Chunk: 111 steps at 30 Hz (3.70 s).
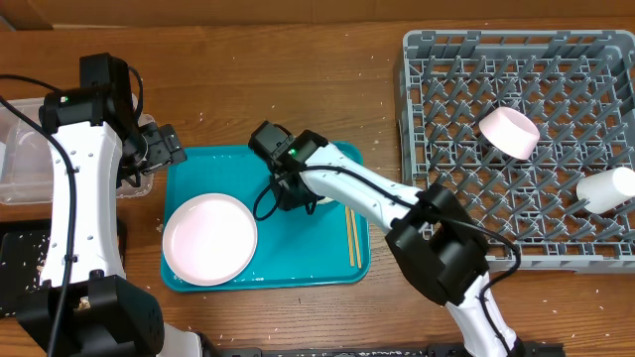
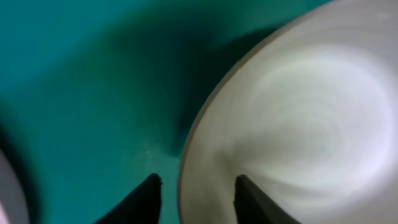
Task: Sort waste into correct bins and load items into the dishwasher
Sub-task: 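Grasp the small white saucer on the tray with the right gripper, then carry the saucer to the rack's upper right and set it down, then reach the right gripper down to the chopsticks on the tray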
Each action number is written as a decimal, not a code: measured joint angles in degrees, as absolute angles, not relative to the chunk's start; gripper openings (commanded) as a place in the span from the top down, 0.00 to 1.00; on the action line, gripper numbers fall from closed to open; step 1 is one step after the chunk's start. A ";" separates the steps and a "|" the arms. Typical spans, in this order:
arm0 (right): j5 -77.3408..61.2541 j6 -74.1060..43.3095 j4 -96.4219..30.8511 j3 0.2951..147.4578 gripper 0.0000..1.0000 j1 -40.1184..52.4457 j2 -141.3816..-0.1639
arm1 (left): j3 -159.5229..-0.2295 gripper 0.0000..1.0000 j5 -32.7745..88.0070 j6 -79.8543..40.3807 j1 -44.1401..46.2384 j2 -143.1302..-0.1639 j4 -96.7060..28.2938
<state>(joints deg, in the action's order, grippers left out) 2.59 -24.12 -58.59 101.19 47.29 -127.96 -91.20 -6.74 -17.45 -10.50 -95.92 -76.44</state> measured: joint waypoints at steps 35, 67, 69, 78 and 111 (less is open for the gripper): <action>-43.62 -2.11 -90.11 145.25 0.96 -24.18 -121.32 | -91.20 0.00 -6.74 -17.45 -10.50 -95.92 -76.44; -68.99 1.48 -68.42 131.66 0.89 -35.77 -140.05 | -91.20 0.00 -6.74 -17.45 -10.50 -95.92 -76.44; -68.69 0.12 -68.73 131.66 0.87 -36.91 -140.05 | -91.20 0.00 -6.74 -17.45 -10.50 -95.92 -76.44; -65.08 -1.78 -76.93 132.73 0.66 -40.53 -140.05 | -91.20 0.00 -6.74 -17.45 -10.50 -95.92 -76.44; -15.70 -19.40 -96.66 150.02 0.00 12.21 -102.94 | -91.20 0.00 -6.74 -17.45 -10.50 -95.92 -76.47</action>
<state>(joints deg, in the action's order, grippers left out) -15.70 -19.40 -96.66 150.02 12.21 -102.94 -91.20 -6.74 -17.45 -10.50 -95.92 -76.47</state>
